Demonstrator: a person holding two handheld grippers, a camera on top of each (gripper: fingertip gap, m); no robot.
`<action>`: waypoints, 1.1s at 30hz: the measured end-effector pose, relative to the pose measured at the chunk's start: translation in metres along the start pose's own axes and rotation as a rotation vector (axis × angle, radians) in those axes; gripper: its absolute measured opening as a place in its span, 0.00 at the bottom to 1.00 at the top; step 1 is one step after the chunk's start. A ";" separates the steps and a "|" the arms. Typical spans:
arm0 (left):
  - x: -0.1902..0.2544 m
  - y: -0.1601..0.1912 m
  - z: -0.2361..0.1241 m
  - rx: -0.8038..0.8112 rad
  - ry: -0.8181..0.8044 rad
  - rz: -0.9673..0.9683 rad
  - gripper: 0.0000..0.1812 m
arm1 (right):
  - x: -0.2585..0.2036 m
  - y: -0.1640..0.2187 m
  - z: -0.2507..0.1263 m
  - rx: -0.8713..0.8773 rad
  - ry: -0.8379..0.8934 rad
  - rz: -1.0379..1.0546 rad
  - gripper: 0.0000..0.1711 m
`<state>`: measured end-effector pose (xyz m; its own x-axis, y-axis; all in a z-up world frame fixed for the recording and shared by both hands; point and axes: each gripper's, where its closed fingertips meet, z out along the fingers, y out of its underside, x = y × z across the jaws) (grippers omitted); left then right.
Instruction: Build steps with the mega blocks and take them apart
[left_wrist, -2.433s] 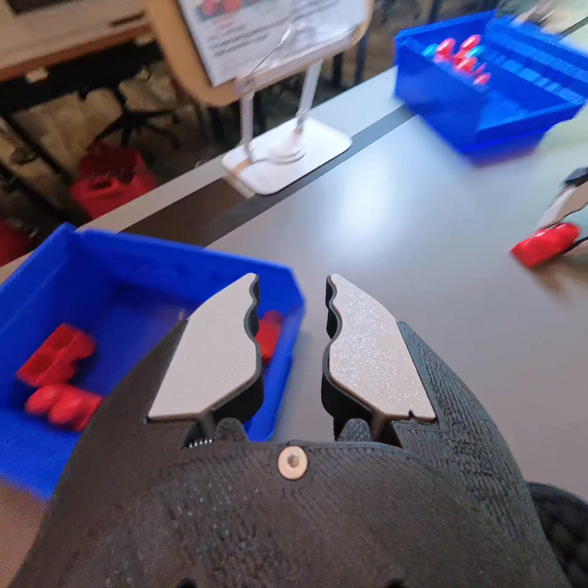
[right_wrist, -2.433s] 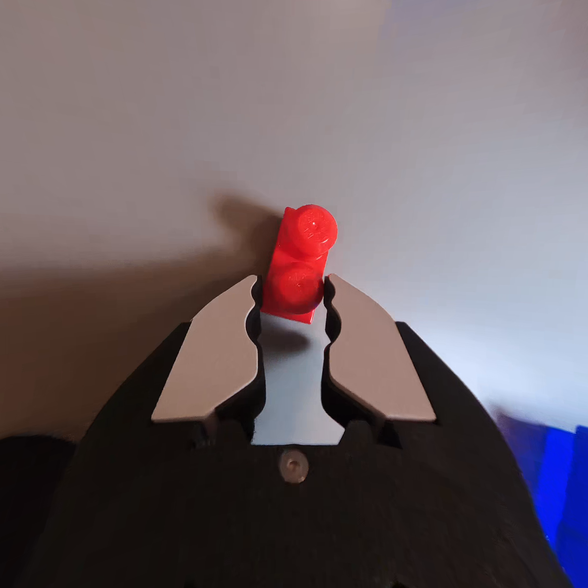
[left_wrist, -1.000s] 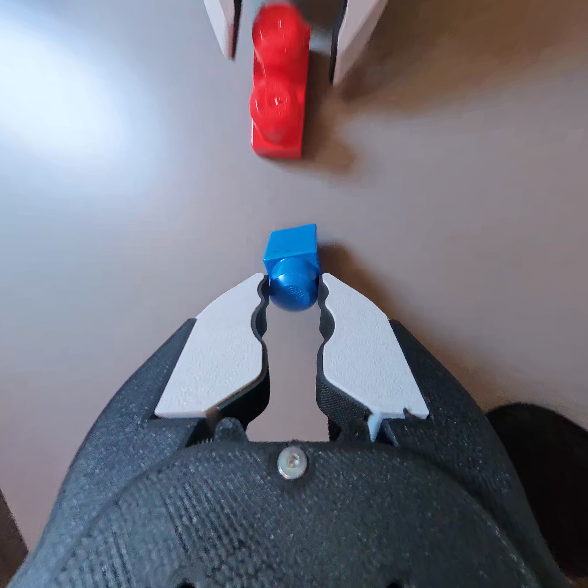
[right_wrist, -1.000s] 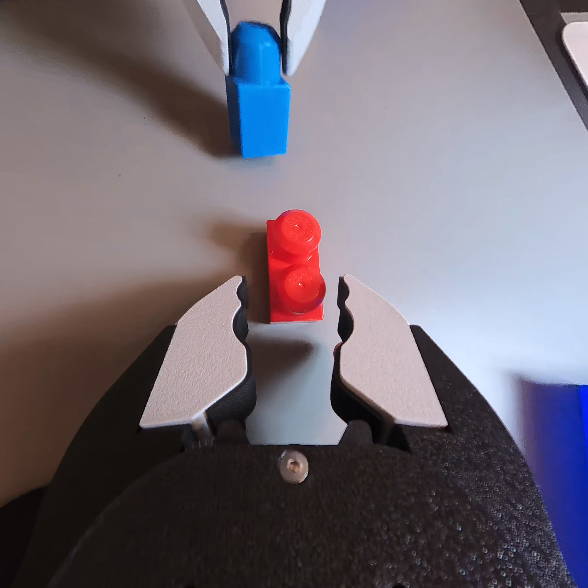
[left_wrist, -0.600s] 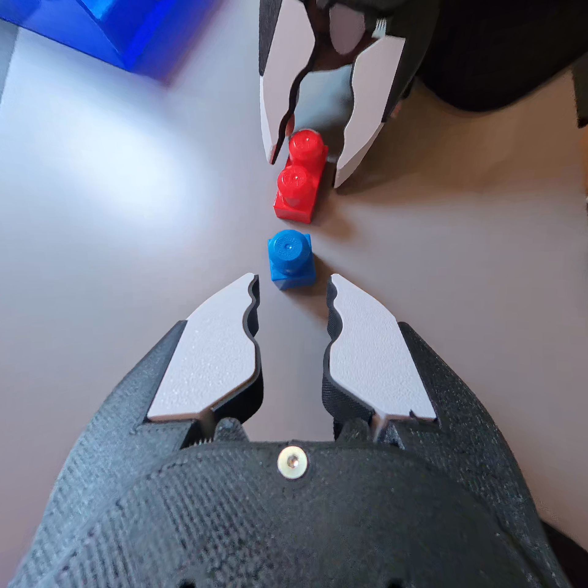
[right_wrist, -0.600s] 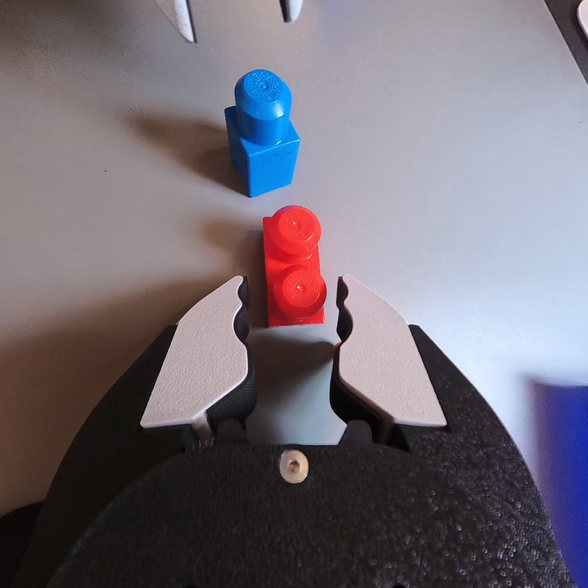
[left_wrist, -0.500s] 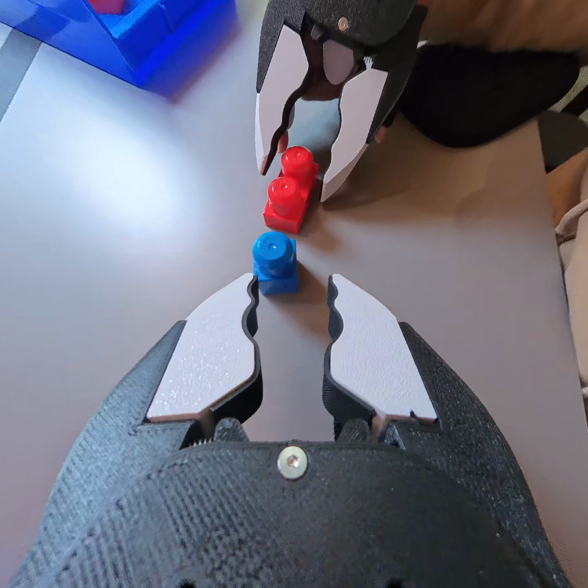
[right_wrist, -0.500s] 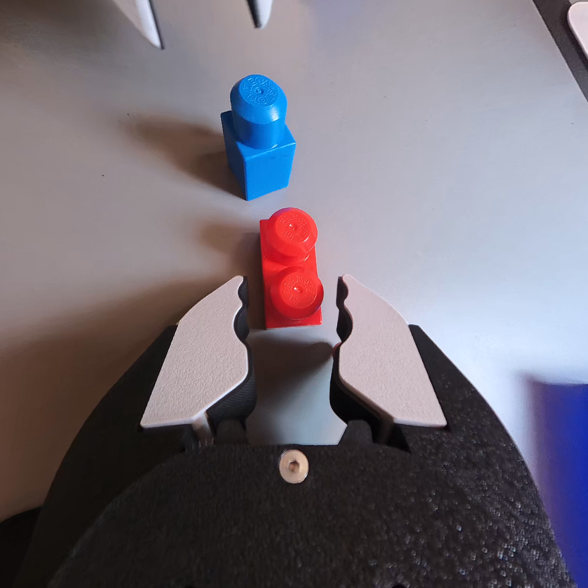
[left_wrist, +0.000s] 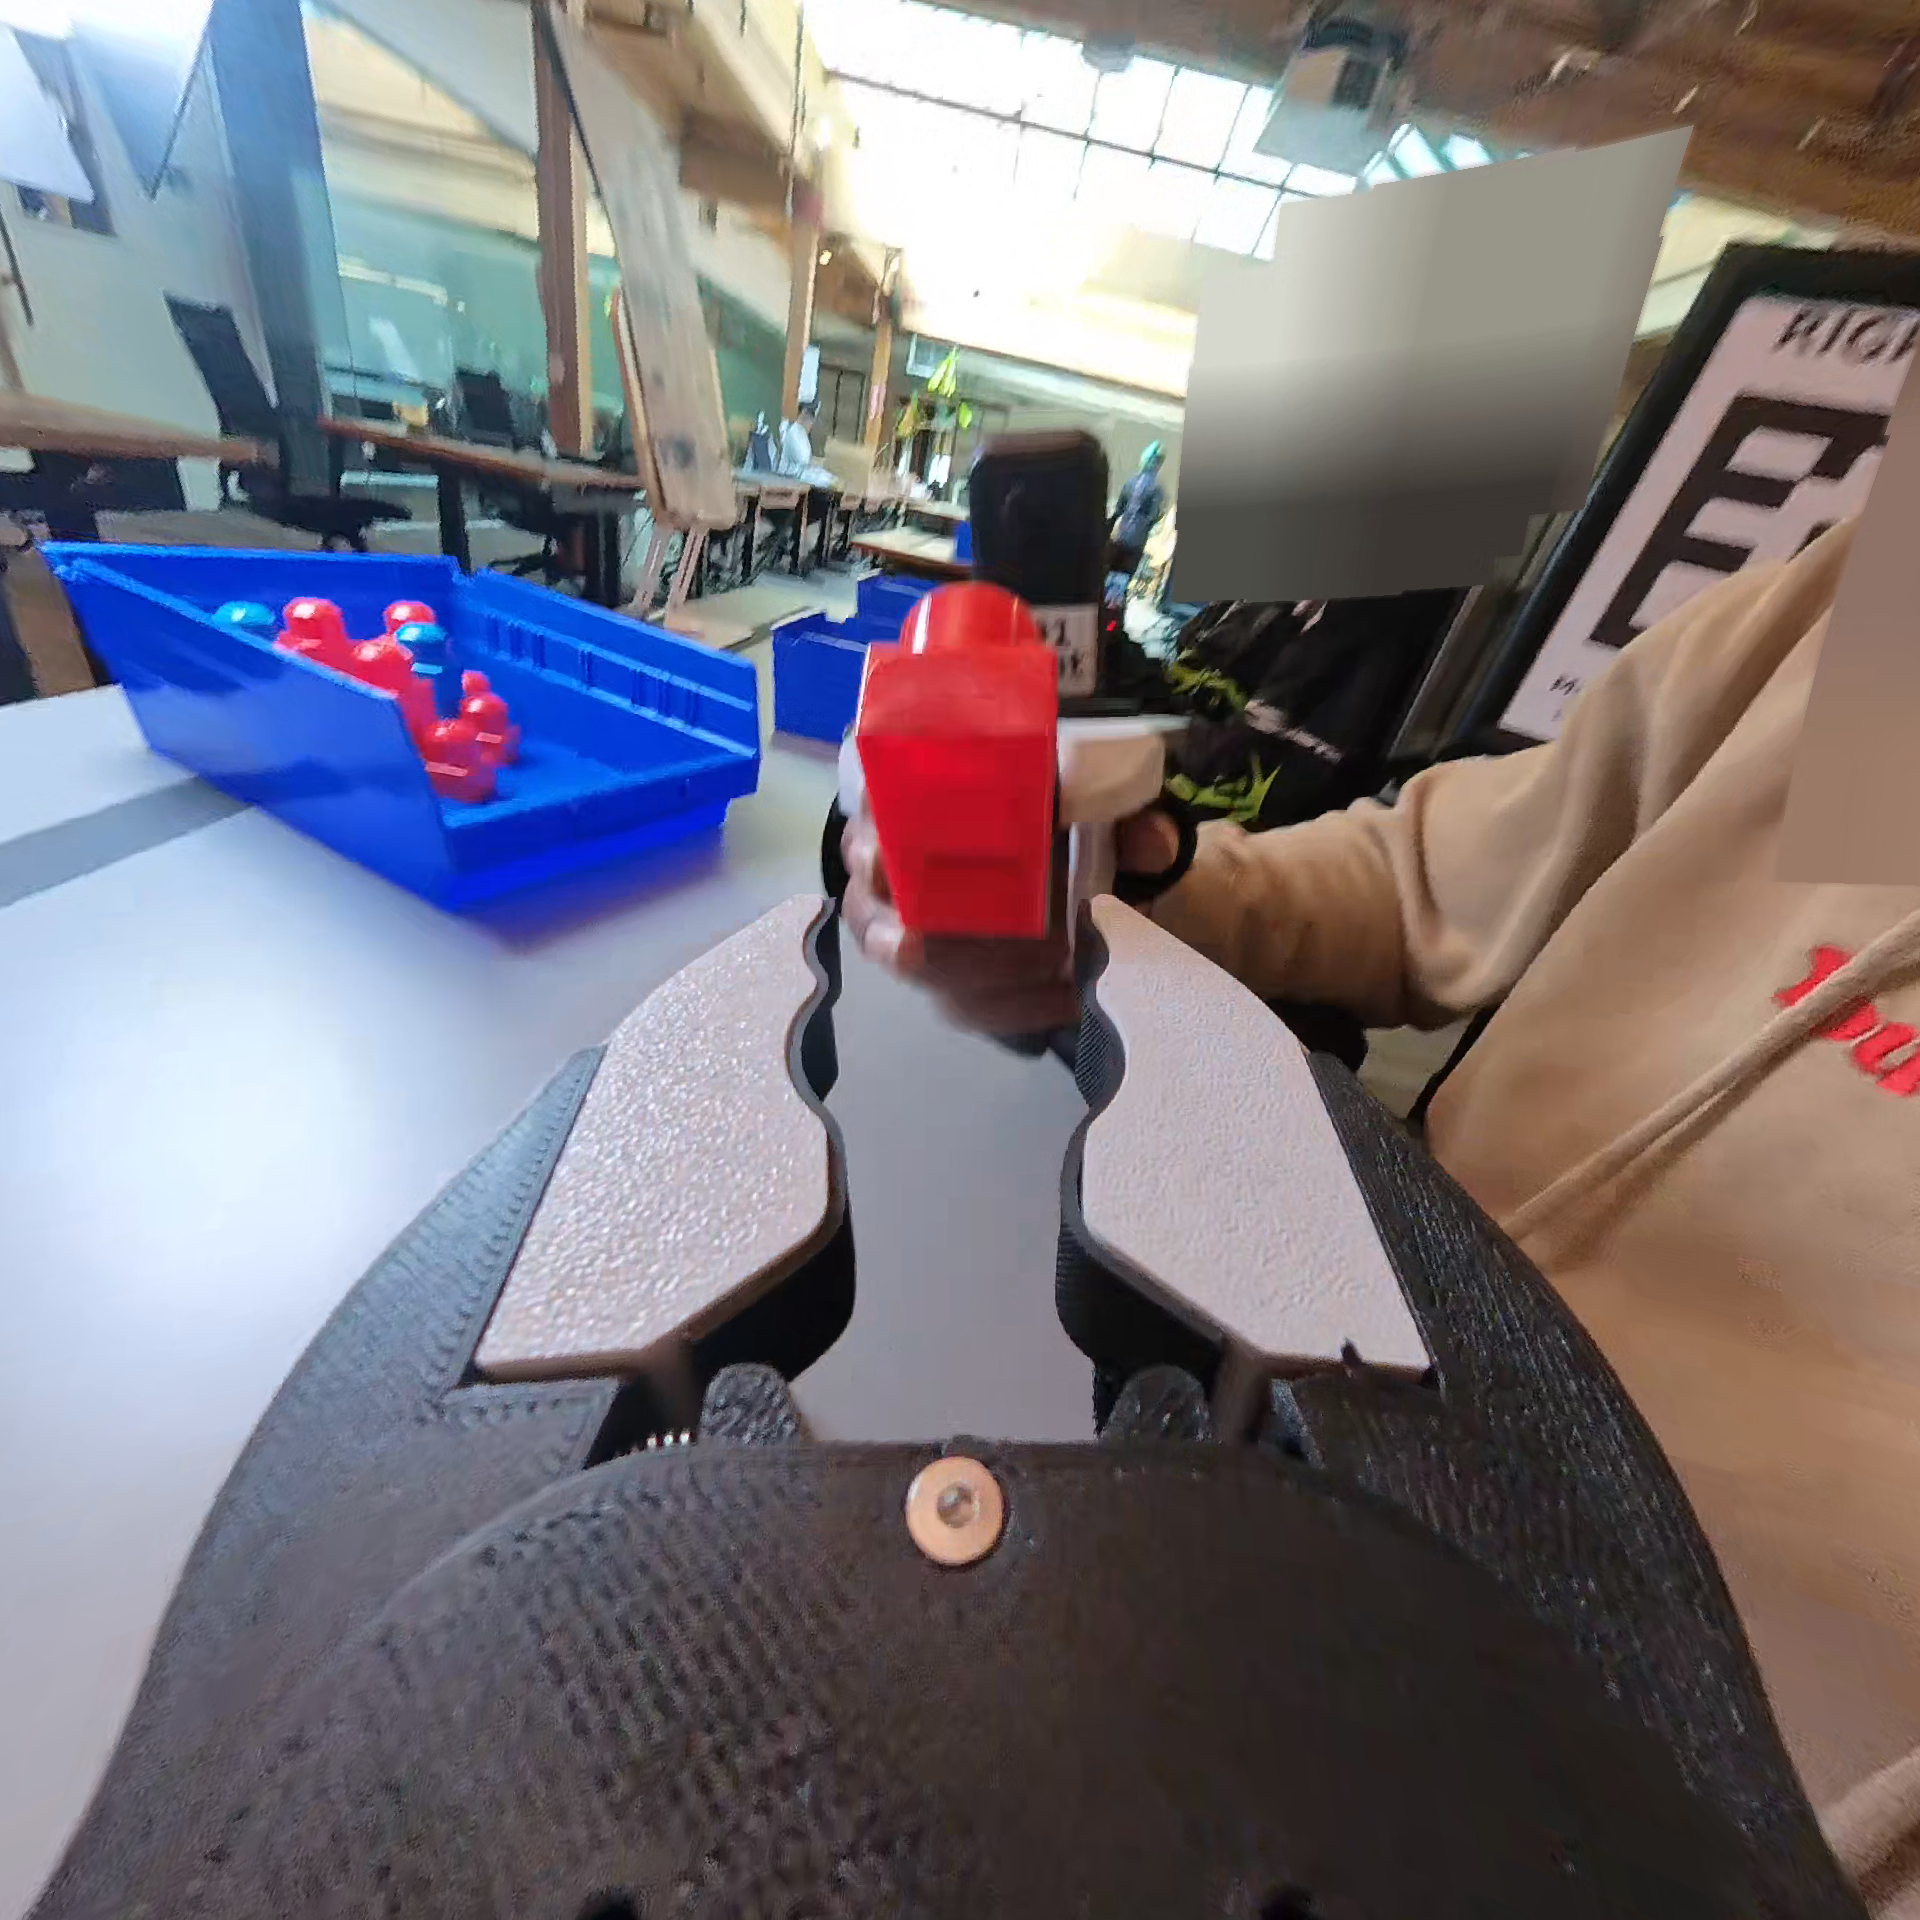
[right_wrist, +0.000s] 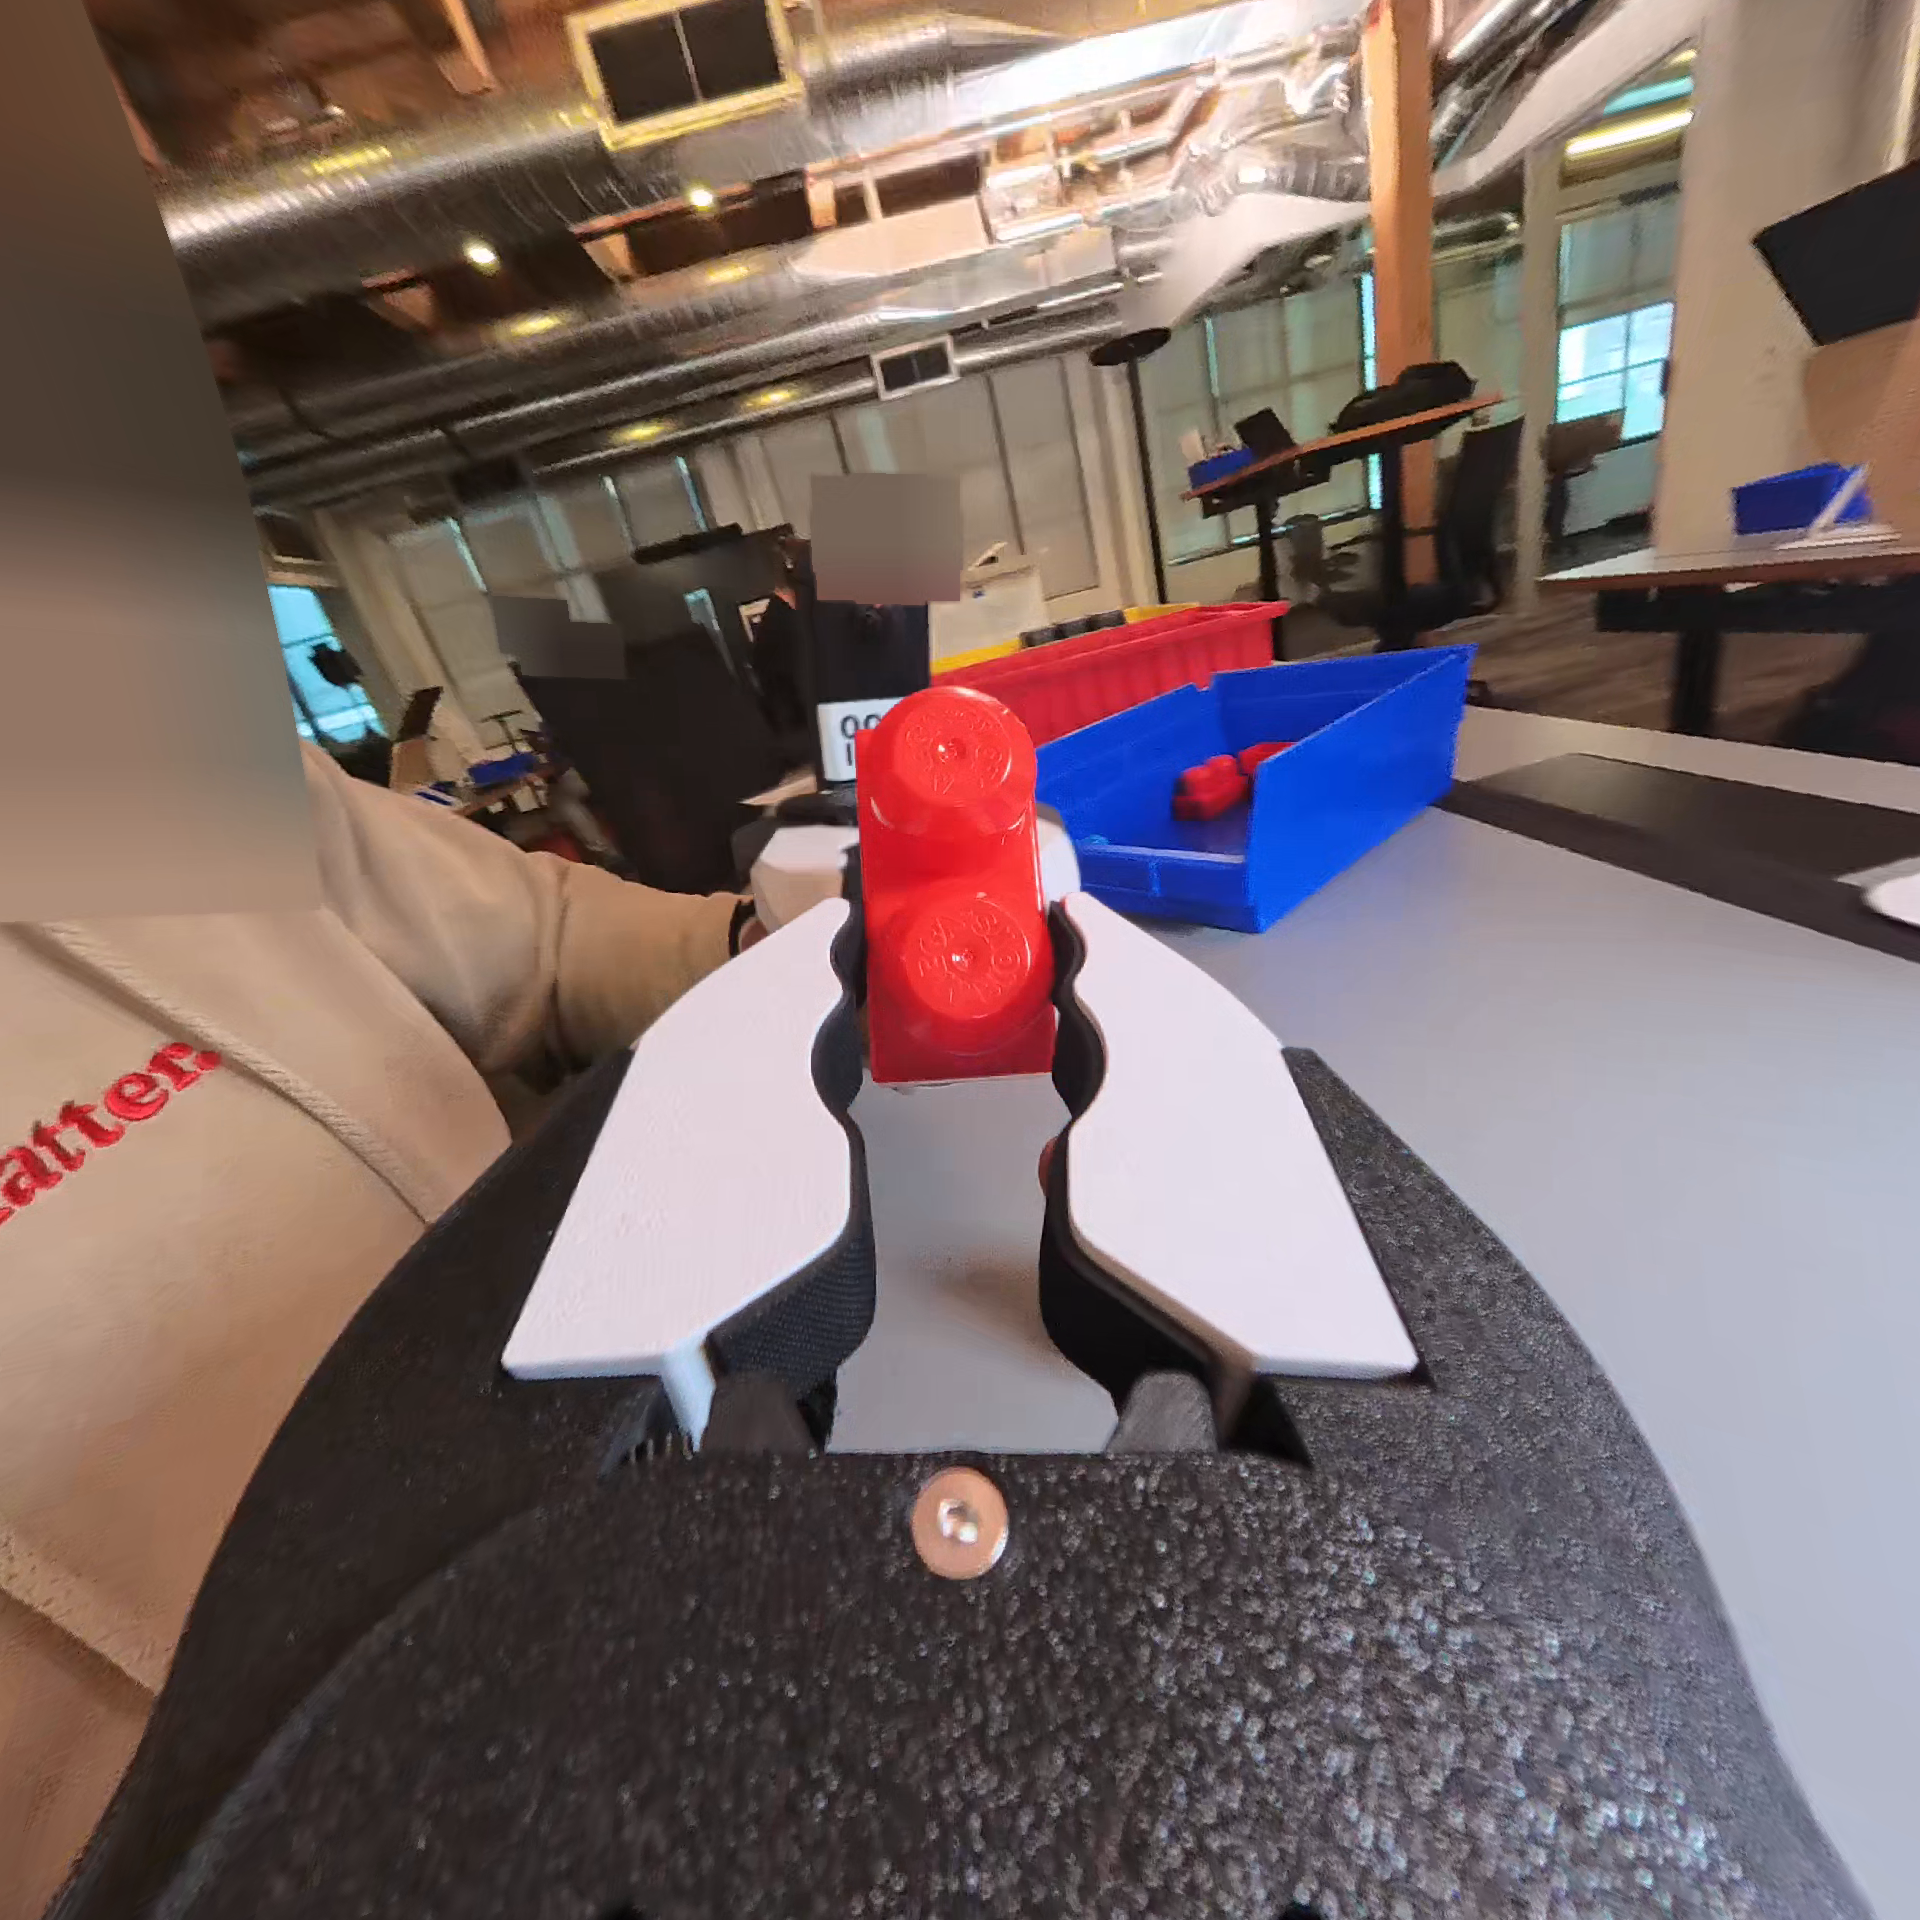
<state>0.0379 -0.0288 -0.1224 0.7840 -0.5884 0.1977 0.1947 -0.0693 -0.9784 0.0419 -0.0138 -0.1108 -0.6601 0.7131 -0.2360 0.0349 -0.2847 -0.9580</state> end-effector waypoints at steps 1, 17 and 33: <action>0.005 -0.004 0.002 0.020 0.021 -0.006 0.23 | -0.004 0.004 0.005 0.002 -0.015 0.005 0.20; 0.009 0.006 -0.013 -0.049 0.048 0.042 0.19 | -0.012 0.046 0.020 -0.199 -0.065 -0.044 0.19; -0.049 -0.013 -0.069 0.062 -0.057 0.016 0.19 | 0.061 0.130 0.025 -0.937 0.032 -0.449 0.21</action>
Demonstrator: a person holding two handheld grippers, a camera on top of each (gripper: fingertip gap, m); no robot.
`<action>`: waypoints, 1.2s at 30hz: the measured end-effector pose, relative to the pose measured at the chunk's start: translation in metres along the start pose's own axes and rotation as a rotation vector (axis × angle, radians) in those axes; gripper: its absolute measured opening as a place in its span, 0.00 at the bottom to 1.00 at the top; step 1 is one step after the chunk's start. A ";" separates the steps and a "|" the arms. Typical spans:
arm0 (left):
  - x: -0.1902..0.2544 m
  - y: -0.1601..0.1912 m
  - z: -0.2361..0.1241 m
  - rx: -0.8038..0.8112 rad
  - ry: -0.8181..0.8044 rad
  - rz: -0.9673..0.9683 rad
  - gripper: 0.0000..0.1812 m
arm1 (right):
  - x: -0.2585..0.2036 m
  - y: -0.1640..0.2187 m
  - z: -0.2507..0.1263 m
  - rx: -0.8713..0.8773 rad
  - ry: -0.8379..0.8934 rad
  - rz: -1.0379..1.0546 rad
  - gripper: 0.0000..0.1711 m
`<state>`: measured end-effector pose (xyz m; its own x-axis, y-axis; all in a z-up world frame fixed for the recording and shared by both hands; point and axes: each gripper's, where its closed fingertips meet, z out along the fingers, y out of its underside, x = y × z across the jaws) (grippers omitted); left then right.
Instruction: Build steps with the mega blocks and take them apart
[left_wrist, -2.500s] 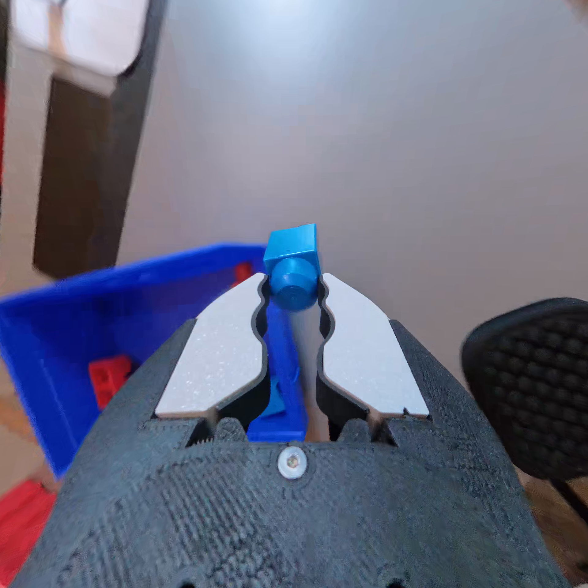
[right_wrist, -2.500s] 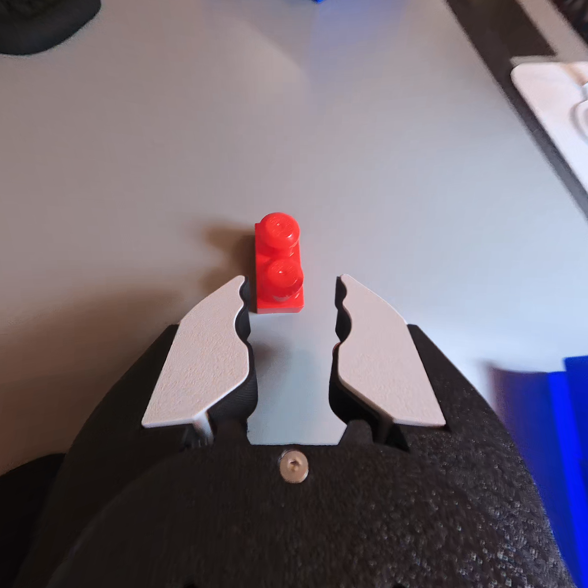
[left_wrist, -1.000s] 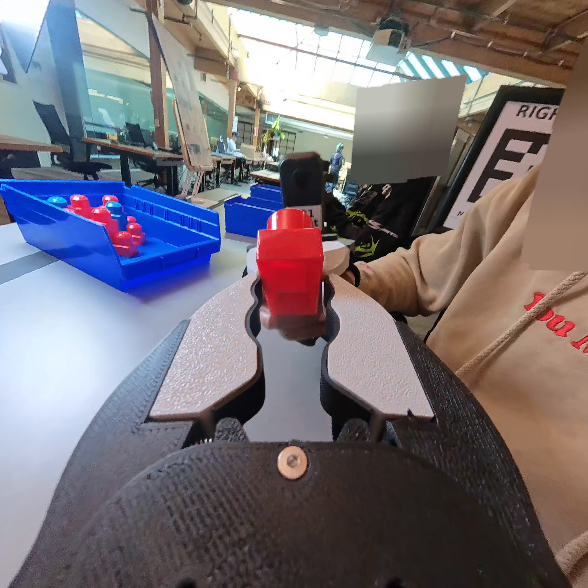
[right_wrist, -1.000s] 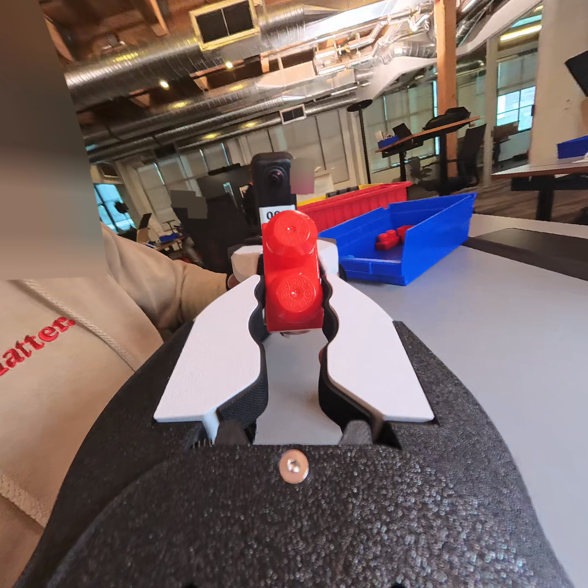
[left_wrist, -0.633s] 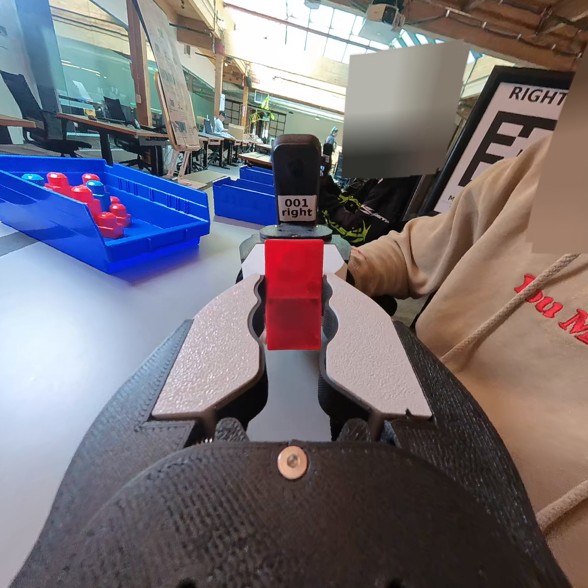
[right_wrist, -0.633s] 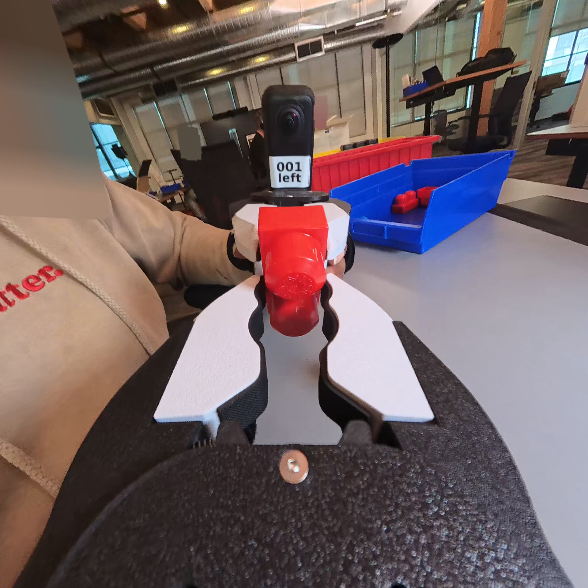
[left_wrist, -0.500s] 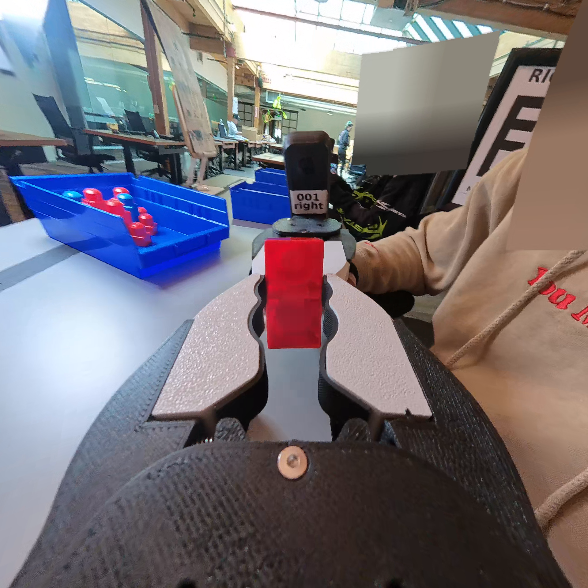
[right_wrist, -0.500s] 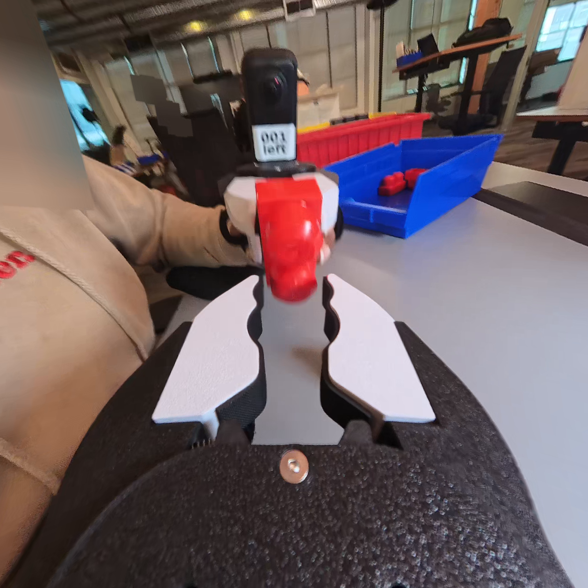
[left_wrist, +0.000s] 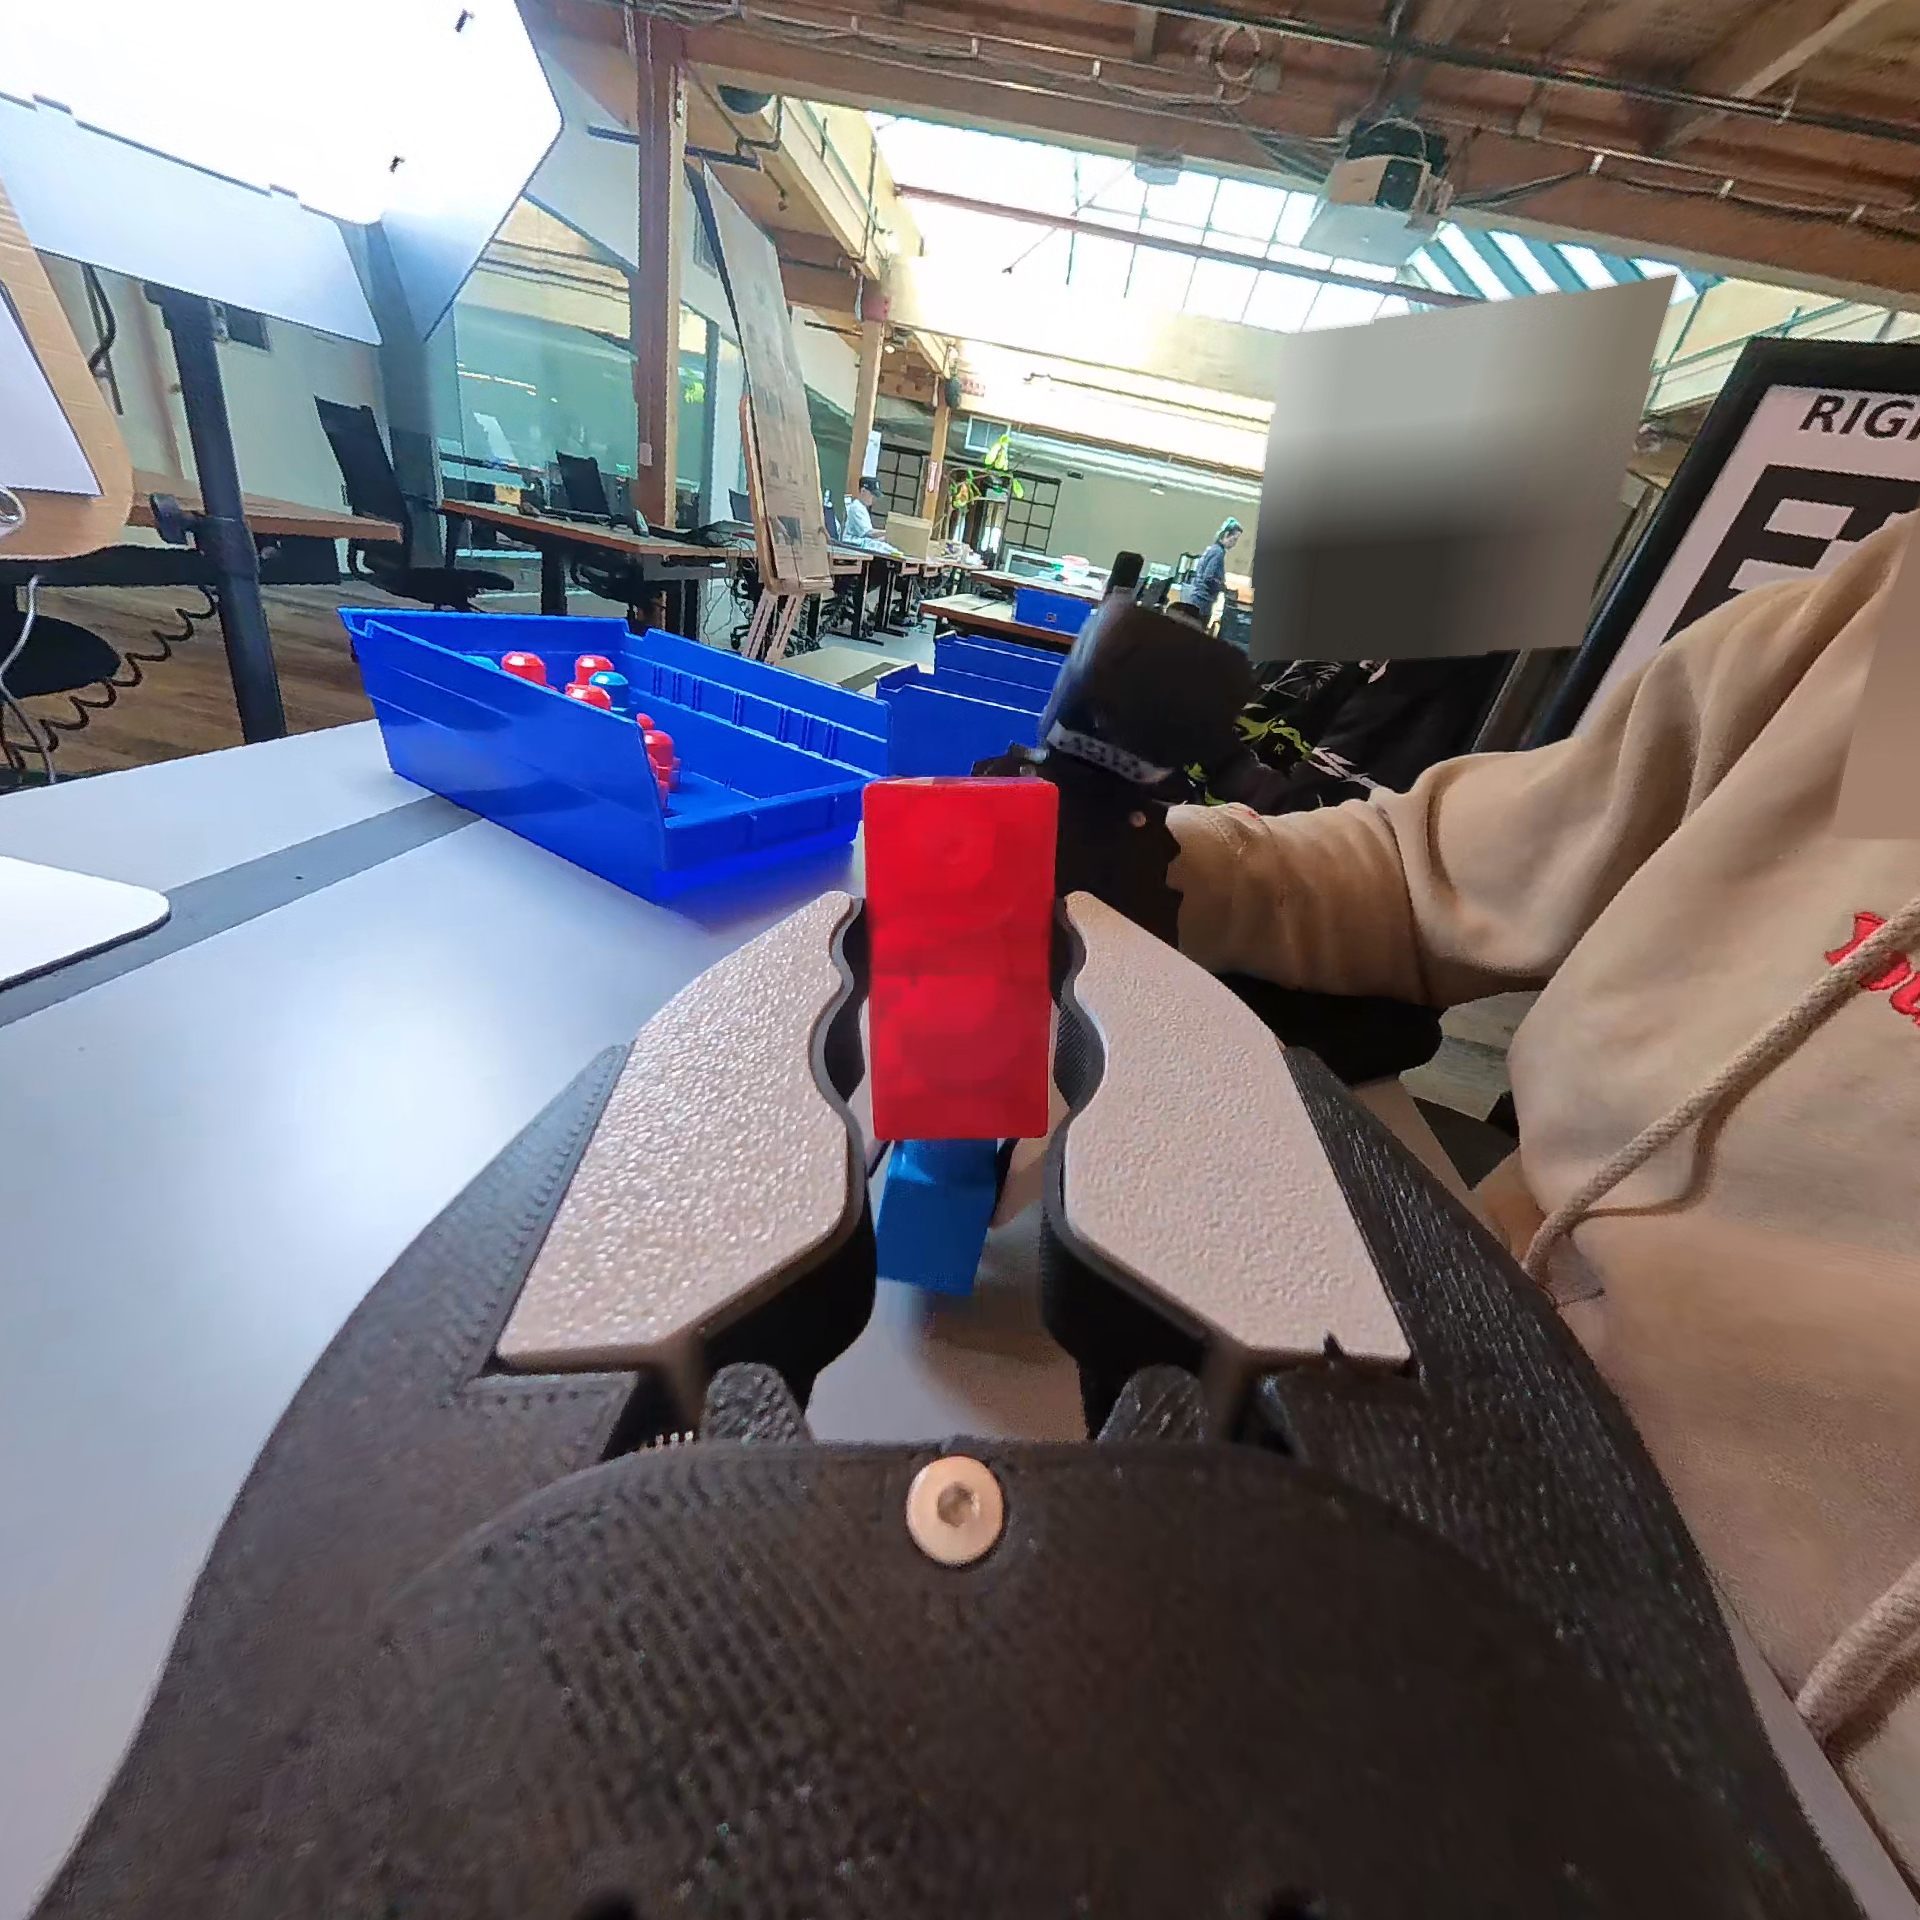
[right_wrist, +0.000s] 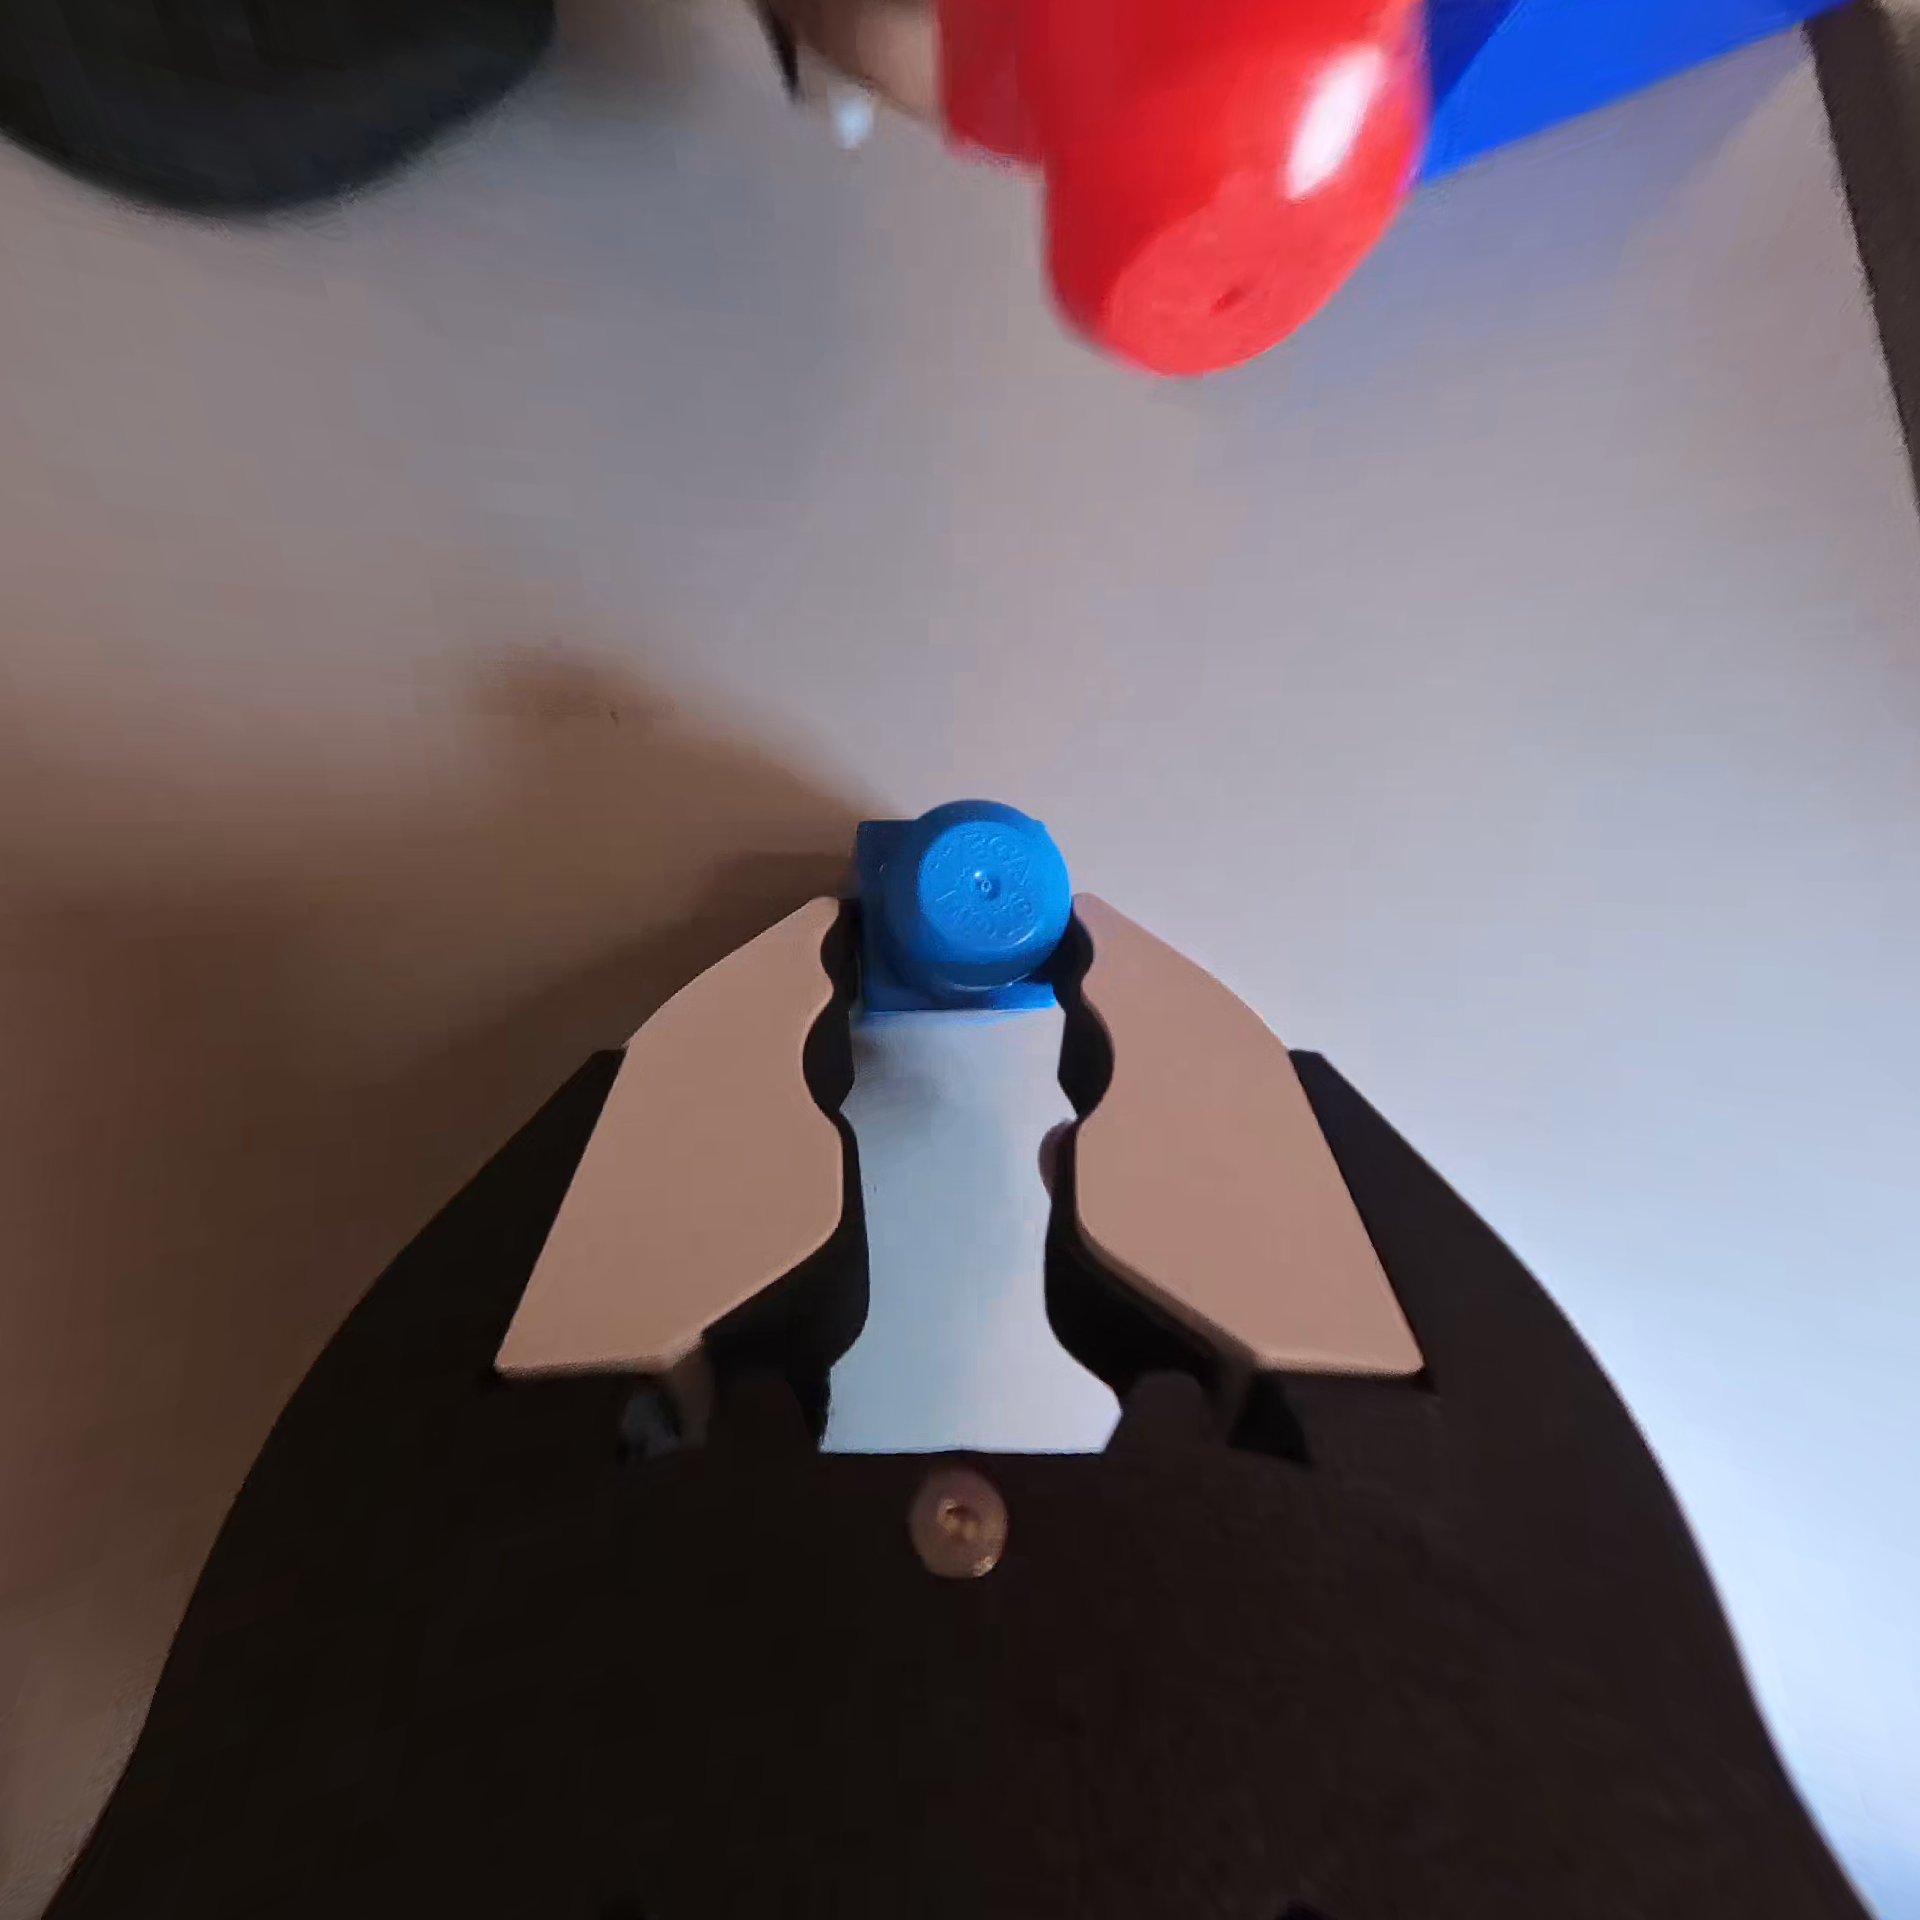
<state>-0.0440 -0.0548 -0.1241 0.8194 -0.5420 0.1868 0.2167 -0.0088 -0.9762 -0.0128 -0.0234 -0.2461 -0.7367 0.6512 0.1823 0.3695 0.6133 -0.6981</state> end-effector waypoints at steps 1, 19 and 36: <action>0.001 -0.002 0.000 0.013 0.001 -0.001 0.18 | 0.003 -0.013 -0.012 0.098 0.001 0.044 0.21; 0.035 -0.002 0.031 0.066 0.048 -0.036 0.18 | 0.015 -0.109 -0.113 1.021 -0.098 0.425 0.21; 0.038 0.010 0.036 -0.033 0.079 0.006 0.19 | 0.013 -0.096 -0.115 0.833 -0.122 0.361 0.25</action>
<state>0.0084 -0.0457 -0.1229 0.7757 -0.6070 0.1730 0.1932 -0.0327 -0.9806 0.0067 -0.0223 -0.0974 -0.7278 0.6602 -0.1856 0.0958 -0.1701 -0.9808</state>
